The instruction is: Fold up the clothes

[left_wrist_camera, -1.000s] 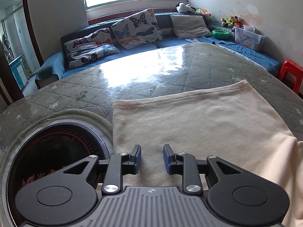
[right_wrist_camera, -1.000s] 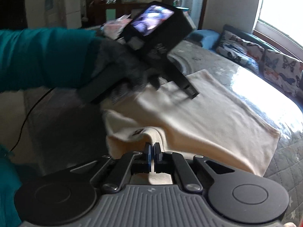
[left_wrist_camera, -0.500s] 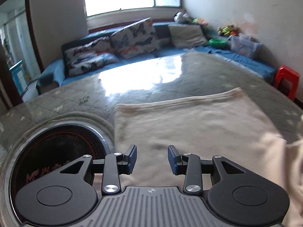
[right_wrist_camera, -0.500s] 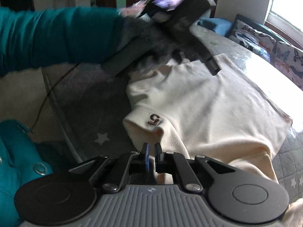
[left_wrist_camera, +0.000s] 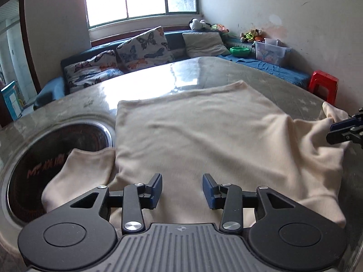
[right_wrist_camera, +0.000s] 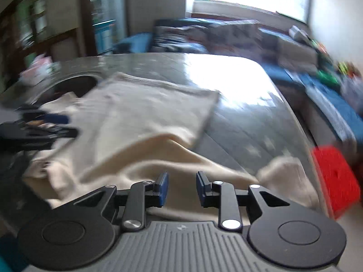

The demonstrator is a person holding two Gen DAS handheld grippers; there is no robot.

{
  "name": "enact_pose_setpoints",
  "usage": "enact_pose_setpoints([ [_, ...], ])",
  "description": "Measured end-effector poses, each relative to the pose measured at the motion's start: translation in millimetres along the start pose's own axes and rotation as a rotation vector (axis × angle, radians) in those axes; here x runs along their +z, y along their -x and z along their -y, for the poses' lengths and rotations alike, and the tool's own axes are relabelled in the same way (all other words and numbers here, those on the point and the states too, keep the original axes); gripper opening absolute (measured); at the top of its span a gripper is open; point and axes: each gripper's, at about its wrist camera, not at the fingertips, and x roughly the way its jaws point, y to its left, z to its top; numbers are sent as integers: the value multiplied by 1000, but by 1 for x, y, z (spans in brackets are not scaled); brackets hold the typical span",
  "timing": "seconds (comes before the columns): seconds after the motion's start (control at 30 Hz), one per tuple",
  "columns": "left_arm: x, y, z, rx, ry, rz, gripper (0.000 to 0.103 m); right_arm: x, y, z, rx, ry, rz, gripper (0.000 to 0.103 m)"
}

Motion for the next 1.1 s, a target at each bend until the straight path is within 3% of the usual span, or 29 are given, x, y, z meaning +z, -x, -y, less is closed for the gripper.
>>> enact_pose_setpoints([
  [0.37, -11, 7, -2, 9, 39, 25, 48, -43, 17, 50, -311, -124, 16, 28],
  [0.47, -14, 9, -2, 13, 43, 34, 48, -38, 22, 64, -318, -173, 68, 33],
  [0.5, -15, 9, -1, 16, 43, 35, 48, -35, 21, 68, -311, -192, 83, 43],
  [0.53, -15, 10, 0, 18, 43, 36, 48, -32, 20, 73, -303, -211, 98, 46],
  [0.67, -18, 14, 2, 29, 49, 38, 48, -27, 7, 96, -318, -287, 102, 46],
  [0.77, -20, 17, 5, 36, 51, 42, 48, -28, -6, 113, -331, -344, 96, 43],
  [0.8, -20, 17, 5, 39, 51, 43, 48, -31, -8, 117, -325, -364, 101, 36],
  [0.83, -21, 18, 6, 41, 51, 44, 48, -32, -8, 118, -327, -363, 107, 19],
  [0.9, -20, 18, 6, 44, 52, 44, 48, -33, -6, 117, -332, -359, 120, 8],
  [1.1, -21, 18, 7, 46, 51, 45, 49, -42, 17, 110, -483, -300, 148, 7],
])
